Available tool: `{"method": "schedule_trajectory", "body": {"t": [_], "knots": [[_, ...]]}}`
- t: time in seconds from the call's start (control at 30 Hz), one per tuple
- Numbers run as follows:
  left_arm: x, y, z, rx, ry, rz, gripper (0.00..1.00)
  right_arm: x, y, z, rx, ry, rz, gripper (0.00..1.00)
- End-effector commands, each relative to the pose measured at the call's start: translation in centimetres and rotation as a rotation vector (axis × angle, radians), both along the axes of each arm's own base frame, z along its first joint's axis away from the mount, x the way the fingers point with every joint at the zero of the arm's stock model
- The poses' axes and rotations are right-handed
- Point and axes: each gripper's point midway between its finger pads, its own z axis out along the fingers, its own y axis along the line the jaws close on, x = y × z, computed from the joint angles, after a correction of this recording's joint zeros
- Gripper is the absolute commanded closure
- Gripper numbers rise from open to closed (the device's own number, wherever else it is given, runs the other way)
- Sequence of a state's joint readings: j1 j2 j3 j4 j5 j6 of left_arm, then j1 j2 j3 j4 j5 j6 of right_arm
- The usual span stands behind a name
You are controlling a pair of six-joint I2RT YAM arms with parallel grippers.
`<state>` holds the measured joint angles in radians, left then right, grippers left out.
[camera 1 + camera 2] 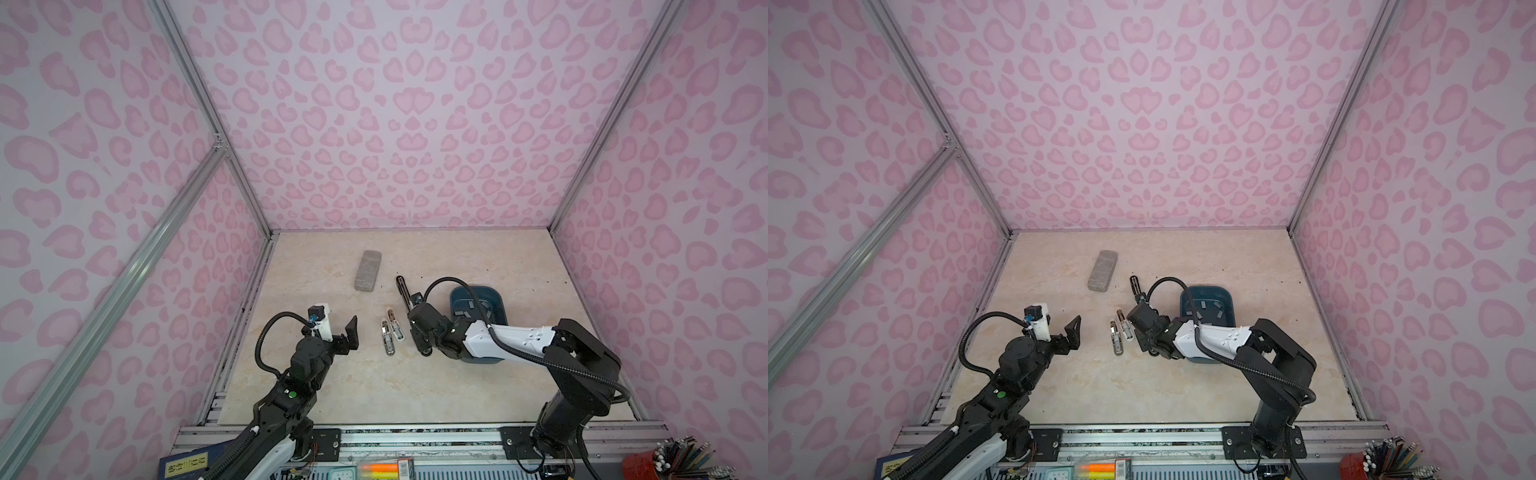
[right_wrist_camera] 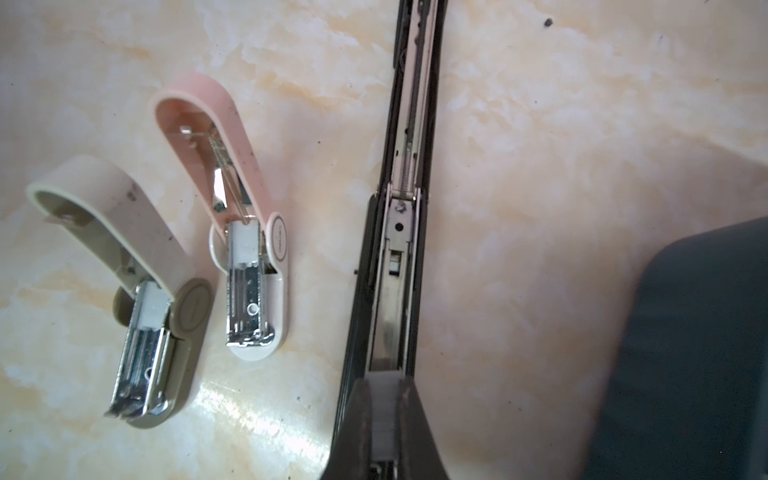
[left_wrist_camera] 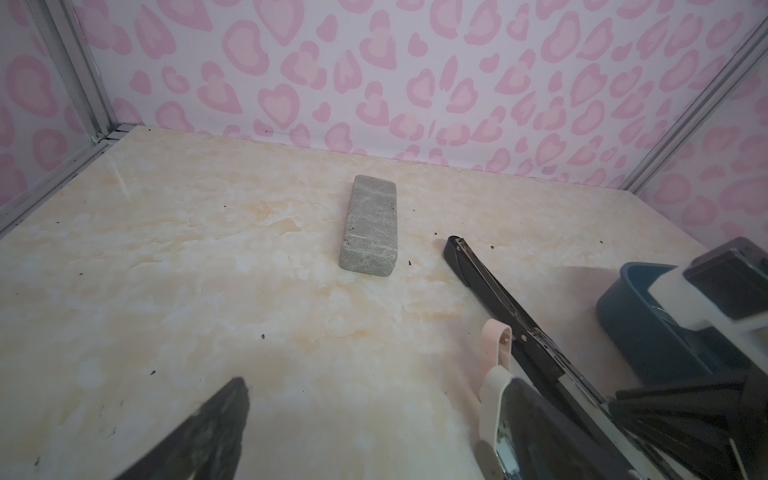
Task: Load the staples into the stapler
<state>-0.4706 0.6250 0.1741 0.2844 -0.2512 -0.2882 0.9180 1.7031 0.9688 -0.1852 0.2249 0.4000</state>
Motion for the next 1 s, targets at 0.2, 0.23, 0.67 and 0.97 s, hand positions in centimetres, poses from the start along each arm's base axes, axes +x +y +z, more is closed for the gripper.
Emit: {"method": "schedule_trajectory", "body": {"t": [0.2,0.23,0.67,0.97], "knots": [[0.18,-0.04,0.79,-0.017,-0.028,0.004,0.03,-0.19,-0.27,-0.77,-0.026,0.014,0.000,1.00],[0.18,-0.04,0.79,-0.017,-0.028,0.004,0.03,-0.14,-0.28,-0.73,-0.023,0.014,-0.002,1.00],[0.18,-0.05,0.77,-0.018,-0.027,0.004,0.03,-0.31,0.21,-0.12,0.000,-0.002,0.013,1.00],[0.18,-0.06,0.82,-0.018,-0.029,0.002,0.03,-0.28,0.24,-0.50,-0.012,0.007,0.009,1.00]]}}
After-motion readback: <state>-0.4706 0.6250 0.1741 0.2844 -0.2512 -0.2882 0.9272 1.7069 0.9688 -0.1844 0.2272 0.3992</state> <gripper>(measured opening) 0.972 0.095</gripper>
